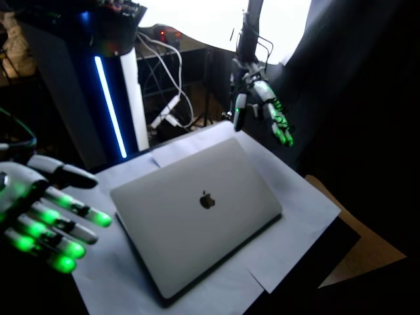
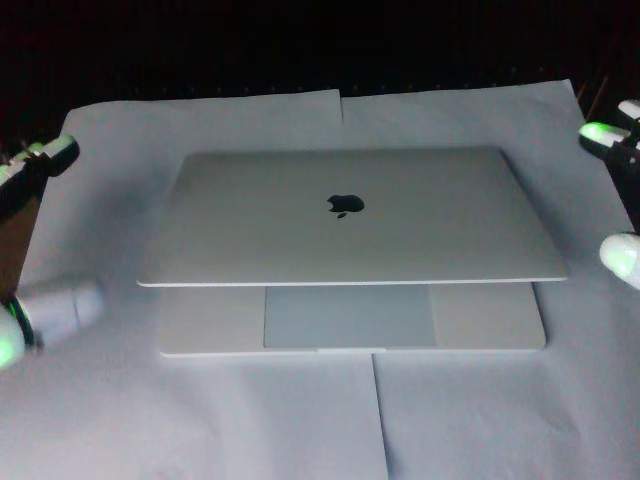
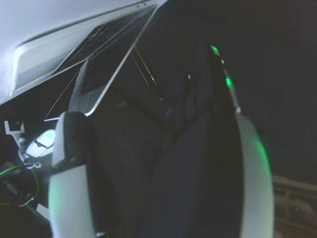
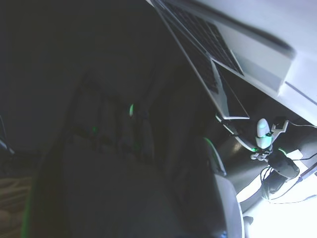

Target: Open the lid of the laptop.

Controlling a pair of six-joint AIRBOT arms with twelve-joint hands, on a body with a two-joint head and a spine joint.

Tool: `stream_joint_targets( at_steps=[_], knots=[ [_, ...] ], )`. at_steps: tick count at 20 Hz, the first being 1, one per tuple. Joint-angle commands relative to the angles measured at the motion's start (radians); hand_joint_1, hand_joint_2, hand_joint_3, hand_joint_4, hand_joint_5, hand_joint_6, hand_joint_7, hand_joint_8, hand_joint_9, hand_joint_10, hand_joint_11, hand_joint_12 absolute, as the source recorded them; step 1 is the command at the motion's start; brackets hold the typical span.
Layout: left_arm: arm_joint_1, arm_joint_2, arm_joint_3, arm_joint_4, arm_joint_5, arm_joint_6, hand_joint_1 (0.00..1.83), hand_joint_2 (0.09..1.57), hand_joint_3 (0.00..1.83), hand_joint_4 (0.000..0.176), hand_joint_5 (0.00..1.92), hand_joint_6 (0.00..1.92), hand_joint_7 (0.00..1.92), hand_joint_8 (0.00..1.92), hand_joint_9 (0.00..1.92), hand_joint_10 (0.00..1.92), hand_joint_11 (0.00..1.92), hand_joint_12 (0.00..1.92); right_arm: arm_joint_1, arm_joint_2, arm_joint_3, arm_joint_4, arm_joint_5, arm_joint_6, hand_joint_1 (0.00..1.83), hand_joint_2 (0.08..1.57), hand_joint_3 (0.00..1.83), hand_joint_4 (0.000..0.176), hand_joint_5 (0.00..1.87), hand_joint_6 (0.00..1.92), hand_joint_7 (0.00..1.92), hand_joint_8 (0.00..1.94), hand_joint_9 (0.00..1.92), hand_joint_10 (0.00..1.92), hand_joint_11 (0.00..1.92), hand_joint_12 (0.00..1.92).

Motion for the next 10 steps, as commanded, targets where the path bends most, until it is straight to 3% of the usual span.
stream_joint_targets(
  at_steps=[1,2,3,4,5,6,7,8,10],
  knots=[
    [-0.005,-0.01,0.009,0.001,-0.127,-0.008,0.0,1.15,0.0,0.101,0.06,0.0,0.0,0.0,0.0,0.0,0.0,0.0,0.001,-0.002,0.005,-0.009,0.102,0.006,0.0,1.3,0.0,0.121,0.25,0.0,0.15,0.01,0.05,0.0,0.0,0.0],
    [-0.005,-0.013,0.012,0.003,-0.124,-0.015,0.0,1.15,0.0,0.116,0.06,0.0,0.0,0.0,0.0,0.0,0.0,0.0,0.0,-0.003,0.006,-0.009,0.095,0.006,0.0,1.29,0.0,0.103,0.25,0.0,0.13,0.0,0.04,0.0,0.0,0.0],
    [-0.005,-0.014,0.013,0.006,-0.121,-0.016,0.0,1.15,0.0,0.117,0.07,0.0,0.0,0.0,0.0,0.0,0.0,0.0,0.0,-0.003,0.006,-0.009,0.094,0.006,0.0,1.3,0.0,0.099,0.25,0.0,0.13,0.0,0.04,0.0,0.0,0.0],
    [-0.005,-0.014,0.013,0.009,-0.121,-0.016,0.03,1.14,0.0,0.145,0.07,0.0,0.0,0.0,0.0,0.0,0.0,0.0,0.0,-0.003,0.006,-0.009,0.093,0.006,0.0,1.28,0.0,0.091,0.25,0.0,0.13,0.0,0.02,0.0,0.0,0.0],
    [-0.006,-0.013,0.016,0.014,-0.119,-0.017,0.16,1.09,0.0,0.142,0.06,0.0,0.0,0.0,0.0,0.0,0.0,0.0,0.0,-0.003,0.006,-0.009,0.093,0.006,0.0,1.25,0.0,0.119,0.25,0.0,0.13,0.0,0.01,0.0,0.0,0.0],
    [-0.01,-0.012,0.019,0.017,-0.117,-0.018,0.2,1.09,0.0,0.151,0.04,0.0,0.0,0.0,0.0,0.0,0.0,0.0,-0.002,-0.003,0.006,-0.009,0.09,0.006,0.0,1.24,0.0,0.137,0.25,0.0,0.13,0.0,0.0,0.0,0.0,0.0],
    [-0.023,-0.012,0.029,0.029,-0.103,-0.018,0.25,1.09,0.0,0.131,0.05,0.0,0.0,0.0,0.0,0.0,0.0,0.0,-0.007,-0.002,0.006,-0.008,0.076,0.006,0.0,1.24,0.0,0.163,0.24,0.0,0.13,0.0,0.0,0.0,0.01,0.01],
    [-0.048,-0.012,0.042,0.049,-0.073,-0.018,0.37,1.06,0.0,0.171,0.03,0.0,0.0,0.0,0.0,0.0,0.0,0.0,-0.011,-0.002,0.006,-0.007,0.06,0.006,0.0,1.24,0.0,0.156,0.24,0.0,0.12,0.0,0.0,0.0,0.03,0.01],
    [-0.106,-0.017,0.068,0.1,0.007,-0.018,0.52,0.99,0.0,0.176,0.02,0.0,0.0,0.0,0.0,0.0,0.01,0.01,-0.024,-0.002,0.006,-0.007,0.053,0.006,0.0,1.28,0.01,0.137,0.25,0.0,0.13,0.0,0.02,0.0,0.04,0.02]
  ],
)
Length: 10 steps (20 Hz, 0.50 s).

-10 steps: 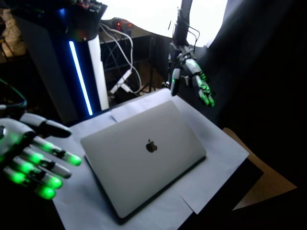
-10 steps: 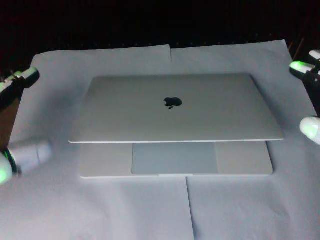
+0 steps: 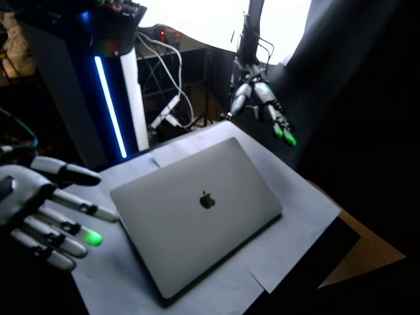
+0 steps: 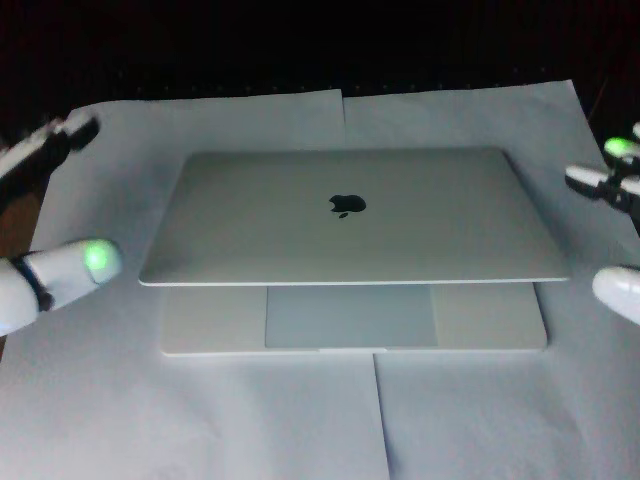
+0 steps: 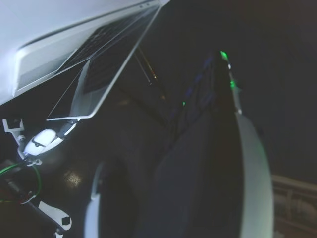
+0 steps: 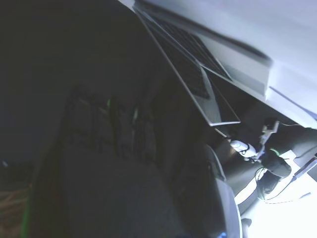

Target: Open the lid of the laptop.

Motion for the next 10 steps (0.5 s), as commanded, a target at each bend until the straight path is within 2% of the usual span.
stream_joint_targets(
  at_steps=[1,2,5,6,7,8,10],
  knots=[
    [-0.023,-0.014,0.01,0.033,-0.058,-0.006,0.55,0.97,0.0,0.176,0.02,0.0,0.0,0.0,0.0,0.0,0.02,0.01,0.002,0.004,0.006,0.0,0.118,0.007,0.0,1.29,0.01,0.142,0.25,0.0,0.13,0.0,0.03,0.01,0.04,0.02],
    [-0.044,-0.021,0.02,0.049,-0.03,-0.006,0.6,0.94,0.0,0.176,0.02,0.0,0.0,0.0,0.0,0.0,0.01,0.01,-0.001,0.004,0.006,0.0,0.114,0.007,0.0,1.28,0.01,0.149,0.25,0.0,0.13,0.0,0.05,0.02,0.07,0.04],
    [-0.089,-0.029,0.04,0.098,0.03,-0.006,0.58,0.94,0.0,0.175,0.0,0.0,0.0,0.0,0.0,0.0,0.01,0.01,-0.007,0.004,0.006,0.0,0.097,0.007,0.0,1.26,0.0,0.151,0.26,0.0,0.13,0.01,0.07,0.01,0.1,0.05],
    [-0.091,-0.028,0.042,0.101,0.032,-0.007,0.57,0.94,0.0,0.171,0.0,0.0,0.0,0.0,0.0,0.0,0.02,0.01,-0.008,0.004,0.006,0.0,0.09,0.007,0.0,1.25,0.0,0.144,0.26,0.01,0.14,0.01,0.08,0.01,0.1,0.05],
    [-0.091,-0.028,0.043,0.102,0.032,-0.011,0.58,0.95,0.0,0.133,0.0,0.0,0.0,0.0,0.0,0.0,0.01,0.01,-0.008,0.005,0.006,0.0,0.084,0.007,0.0,1.26,0.0,0.165,0.25,0.0,0.14,0.01,0.07,0.01,0.1,0.05],
    [-0.091,-0.028,0.044,0.103,0.032,-0.015,0.58,0.95,0.0,0.132,0.0,0.0,0.0,0.0,0.0,0.0,0.0,0.0,-0.009,0.005,0.006,0.0,0.08,0.007,0.0,1.26,0.0,0.174,0.24,0.0,0.13,0.0,0.07,0.01,0.1,0.05],
    [-0.091,-0.029,0.044,0.104,0.034,-0.02,0.56,0.96,0.0,0.133,0.0,0.0,0.0,0.0,0.0,0.0,0.04,0.02,-0.018,0.004,0.006,0.0,0.073,0.007,0.0,1.27,0.0,0.139,0.25,0.0,0.14,0.0,0.08,0.01,0.09,0.04]
  ],
)
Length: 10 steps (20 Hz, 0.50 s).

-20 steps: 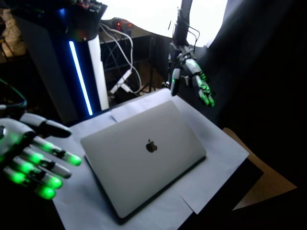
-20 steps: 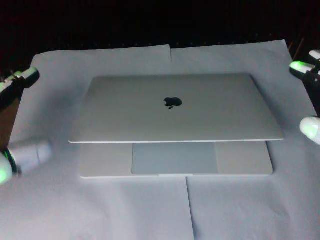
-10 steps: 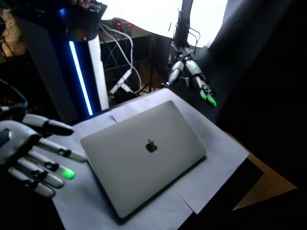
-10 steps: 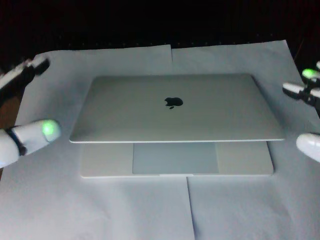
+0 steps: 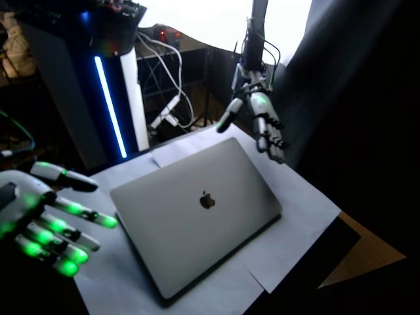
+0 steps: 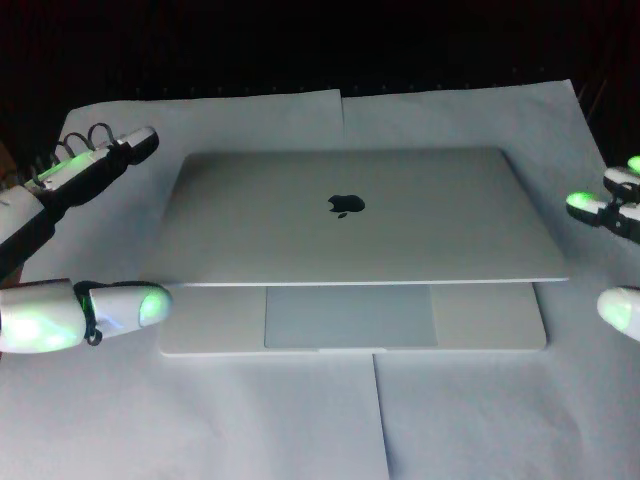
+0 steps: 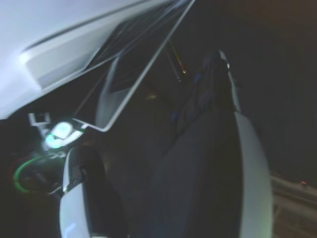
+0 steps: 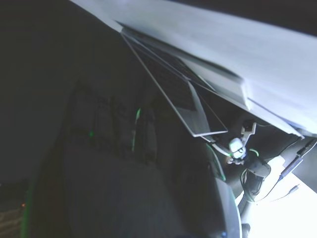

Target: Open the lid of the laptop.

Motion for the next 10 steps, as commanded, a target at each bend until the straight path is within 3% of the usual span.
stream_joint_targets(
  at_steps=[1,2,3,4,5,6,8,9,10],
  knots=[
    [-0.011,-0.001,0.002,0.006,-0.12,-0.008,0.56,0.96,0.0,0.129,0.0,0.0,0.0,0.0,0.0,0.0,0.03,0.02,0.002,0.004,0.004,-0.001,0.114,0.006,0.0,1.27,0.0,0.105,0.23,0.0,0.13,0.0,0.08,0.0,0.1,0.04],
    [-0.011,-0.003,0.002,0.006,-0.12,-0.009,0.56,0.96,0.0,0.135,0.0,0.0,0.0,0.0,0.0,0.0,0.03,0.02,0.001,0.004,0.004,-0.001,0.11,0.006,0.0,1.25,0.0,0.104,0.21,0.0,0.13,0.0,0.07,0.0,0.09,0.04],
    [-0.011,-0.004,0.002,0.006,-0.12,-0.009,0.53,0.96,0.0,0.137,0.0,0.0,0.0,0.0,0.0,0.0,0.0,0.0,0.0,0.005,0.005,-0.001,0.102,0.006,0.0,1.24,0.0,0.09,0.21,0.0,0.14,0.0,0.07,0.0,0.1,0.04],
    [-0.011,-0.004,0.001,0.006,-0.12,-0.01,0.55,0.97,0.0,0.128,0.0,0.0,0.0,0.0,0.0,0.0,0.0,0.0,-0.002,0.005,0.005,-0.001,0.092,0.006,0.0,1.23,0.0,0.07,0.22,0.0,0.15,0.01,0.08,0.0,0.1,0.04],
    [-0.011,-0.004,0.001,0.006,-0.12,-0.01,0.56,0.97,0.0,0.113,0.0,0.0,0.0,0.0,0.0,0.0,0.0,0.0,-0.003,0.005,0.005,-0.001,0.082,0.006,0.0,1.24,0.0,0.089,0.23,0.01,0.15,0.01,0.08,0.0,0.1,0.04],
    [-0.011,-0.004,0.002,0.006,-0.119,-0.01,0.56,0.97,0.0,0.123,0.0,0.0,0.0,0.0,0.0,0.0,0.0,0.0,-0.005,0.005,0.005,-0.001,0.076,0.006,0.0,1.23,0.0,0.094,0.24,0.01,0.16,0.01,0.08,0.01,0.11,0.04],
    [-0.011,-0.005,0.002,0.006,-0.118,-0.011,0.59,0.98,0.0,0.133,0.0,0.0,0.0,0.0,0.0,0.0,0.0,0.0,-0.011,0.004,0.004,-0.016,0.061,0.012,0.0,1.26,0.0,0.085,0.23,0.0,0.17,0.0,0.09,0.0,0.15,0.06],
    [-0.011,-0.006,0.003,0.006,-0.118,-0.012,0.59,0.98,0.0,0.132,0.0,0.0,0.0,0.0,0.0,0.0,0.0,0.0,-0.011,0.002,0.004,-0.032,0.043,0.015,0.0,1.25,0.0,0.092,0.24,0.0,0.16,0.0,0.09,0.0,0.14,0.05],
    [-0.011,-0.008,0.003,0.006,-0.118,-0.013,0.59,0.97,0.0,0.149,0.0,0.0,0.0,0.0,0.0,0.0,0.0,0.0,-0.011,0.0,0.004,-0.05,0.021,0.015,0.0,1.24,0.0,0.104,0.25,0.01,0.17,0.01,0.09,0.0,0.14,0.05]
  ],
)
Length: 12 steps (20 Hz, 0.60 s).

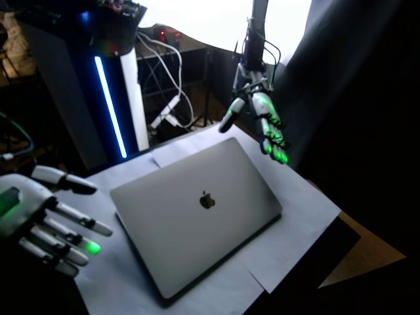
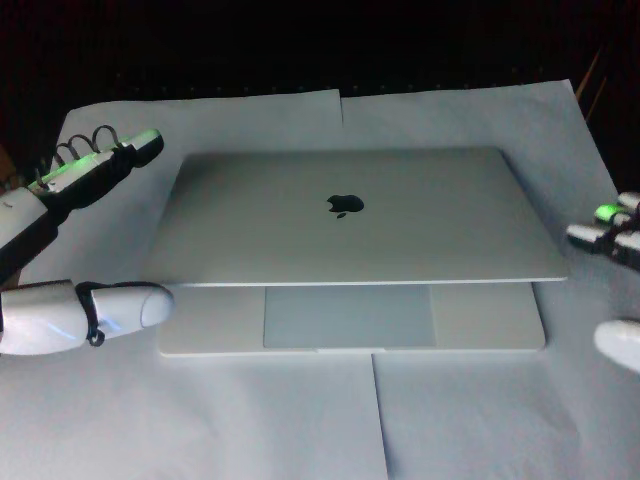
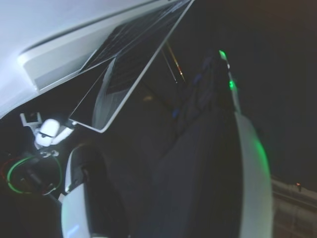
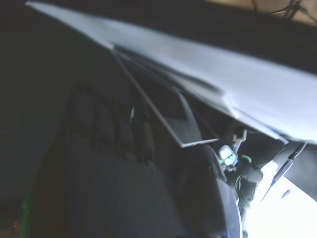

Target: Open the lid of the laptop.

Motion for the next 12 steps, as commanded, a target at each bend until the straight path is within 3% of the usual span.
stream_joint_targets(
  at_steps=[1,3,5,7,9,10,11,12],
  knots=[
    [-0.011,-0.009,0.004,-0.003,-0.119,-0.01,0.62,0.97,0.0,0.135,0.0,0.0,0.0,0.0,0.0,0.0,0.0,0.0,0.004,-0.002,0.003,-0.019,0.083,0.009,0.0,1.24,0.0,0.107,0.22,0.0,0.14,0.0,0.07,0.0,0.13,0.04],
    [-0.011,-0.009,0.004,-0.003,-0.12,-0.012,0.6,0.96,0.0,0.159,0.0,0.0,0.0,0.0,0.0,0.0,0.0,0.0,0.004,-0.003,0.003,-0.041,0.06,0.017,0.0,1.24,0.0,0.097,0.2,0.0,0.13,0.0,0.05,0.0,0.12,0.04],
    [-0.011,-0.011,0.003,-0.004,-0.121,-0.013,0.59,0.96,0.0,0.166,0.0,0.0,0.0,0.0,0.0,0.0,0.0,0.0,0.004,-0.007,0.003,-0.057,0.05,0.026,0.0,1.24,0.0,0.093,0.2,0.0,0.15,0.01,0.07,0.01,0.16,0.06],
    [-0.011,-0.015,0.006,-0.004,-0.12,-0.013,0.6,0.96,0.0,0.167,0.0,0.0,0.0,0.0,0.0,0.0,0.0,0.0,0.004,-0.015,0.003,-0.087,0.037,0.038,0.0,1.29,0.02,0.03,0.19,0.0,0.13,0.0,0.05,0.0,0.12,0.04],
    [-0.011,-0.017,0.007,-0.004,-0.12,-0.013,0.61,0.97,0.0,0.153,0.0,0.0,0.0,0.0,0.0,0.0,0.0,0.0,0.005,-0.02,0.003,-0.109,0.029,0.05,0.0,1.28,0.01,0.026,0.19,0.0,0.11,0.0,0.03,0.0,0.09,0.02],
    [-0.011,-0.018,0.007,-0.004,-0.12,-0.013,0.59,0.97,0.0,0.158,0.0,0.0,0.0,0.0,0.0,0.0,0.0,0.0,0.006,-0.022,0.003,-0.129,0.028,0.063,0.0,1.27,0.0,0.027,0.19,0.0,0.11,0.0,0.03,0.0,0.07,0.02],
    [-0.011,-0.019,0.007,-0.004,-0.118,-0.013,0.57,0.97,0.0,0.169,0.0,0.0,0.0,0.0,0.0,0.0,0.0,0.0,0.008,-0.023,0.003,-0.143,0.027,0.073,0.0,1.28,0.01,0.012,0.19,0.0,0.12,0.0,0.04,0.01,0.09,0.02],
    [-0.011,-0.02,0.007,-0.004,-0.117,-0.013,0.57,0.97,0.0,0.175,0.0,0.0,0.0,0.0,0.0,0.0,0.0,0.0,0.011,-0.023,0.003,-0.157,0.027,0.08,0.0,1.3,0.01,0.05,0.17,0.0,0.09,0.0,0.03,0.0,0.1,0.03]
  ],
)
